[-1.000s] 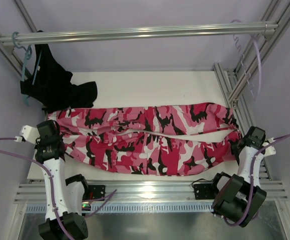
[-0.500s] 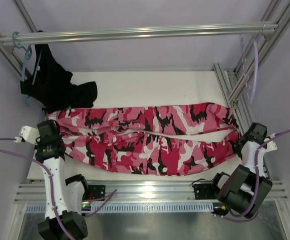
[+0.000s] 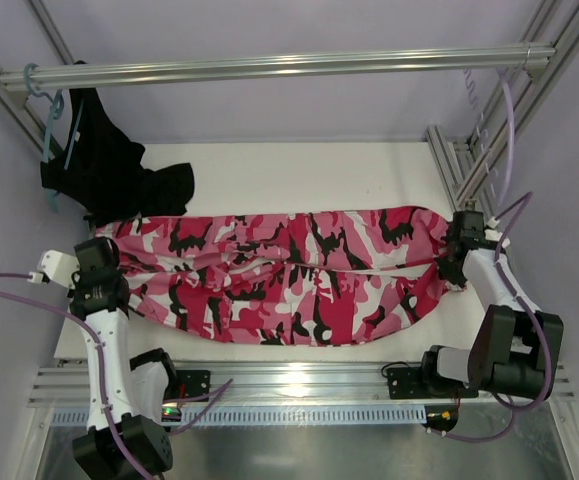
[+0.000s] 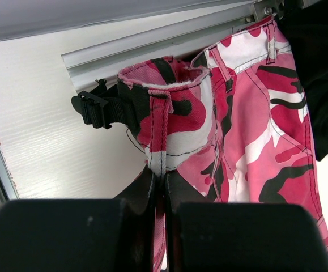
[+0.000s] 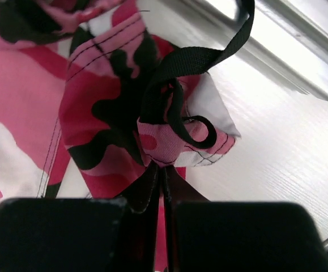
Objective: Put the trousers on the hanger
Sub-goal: Fold the trousers
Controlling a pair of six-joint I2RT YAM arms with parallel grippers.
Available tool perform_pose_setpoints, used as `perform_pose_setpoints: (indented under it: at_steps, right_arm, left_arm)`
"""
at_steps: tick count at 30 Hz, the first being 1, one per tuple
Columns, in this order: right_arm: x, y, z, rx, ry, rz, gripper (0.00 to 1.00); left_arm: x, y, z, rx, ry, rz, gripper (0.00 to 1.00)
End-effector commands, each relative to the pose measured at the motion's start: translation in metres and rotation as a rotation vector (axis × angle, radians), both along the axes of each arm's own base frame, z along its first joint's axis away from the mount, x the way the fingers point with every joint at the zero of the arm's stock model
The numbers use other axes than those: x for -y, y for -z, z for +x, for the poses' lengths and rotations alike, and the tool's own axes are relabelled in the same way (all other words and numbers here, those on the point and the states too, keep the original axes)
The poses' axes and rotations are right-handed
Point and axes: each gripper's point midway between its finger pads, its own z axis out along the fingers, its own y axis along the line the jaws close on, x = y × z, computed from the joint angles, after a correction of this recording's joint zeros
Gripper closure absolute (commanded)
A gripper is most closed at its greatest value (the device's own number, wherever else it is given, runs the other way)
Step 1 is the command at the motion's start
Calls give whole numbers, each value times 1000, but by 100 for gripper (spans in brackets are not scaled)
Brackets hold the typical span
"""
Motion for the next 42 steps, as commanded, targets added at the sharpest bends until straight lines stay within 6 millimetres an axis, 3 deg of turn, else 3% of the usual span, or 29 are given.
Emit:
perform_pose_setpoints:
  at_steps: [1,5,9,13,17,21,24,27,34,42]
  right_arm:
    - [-7,-8,24,56,-95,-50,95]
    - [-19,2,29,25,-176,-45,82]
    - [-19,0,29,27,-208,-52,60]
    - [-22,-30,31,113,-228,-58,39]
    - [-10,-50,12,96,-134,-47,30]
    - [8,-43,-14,160,30,84,28]
    - [28,-33,-40,135,149,78,28]
    - [38,-14,-62,117,237,89,30]
    - [46,4,-60,156,329,104,39]
    - [54,26,-51,160,373,114,40]
  left_arm:
    - [-13,-31,9,92,-32,73,100]
    - [-13,-31,9,92,-32,76,100]
    - [-13,-31,10,89,-28,74,100]
    - [-14,-28,10,86,-29,76,100]
    - [-15,-27,11,83,-30,79,100]
    - [-15,-31,12,90,-23,84,100]
    - [-13,-32,13,88,-10,81,100]
    - [-13,-33,13,88,-6,82,100]
    - [-10,-37,11,102,0,80,100]
    - [-9,-35,8,102,0,77,100]
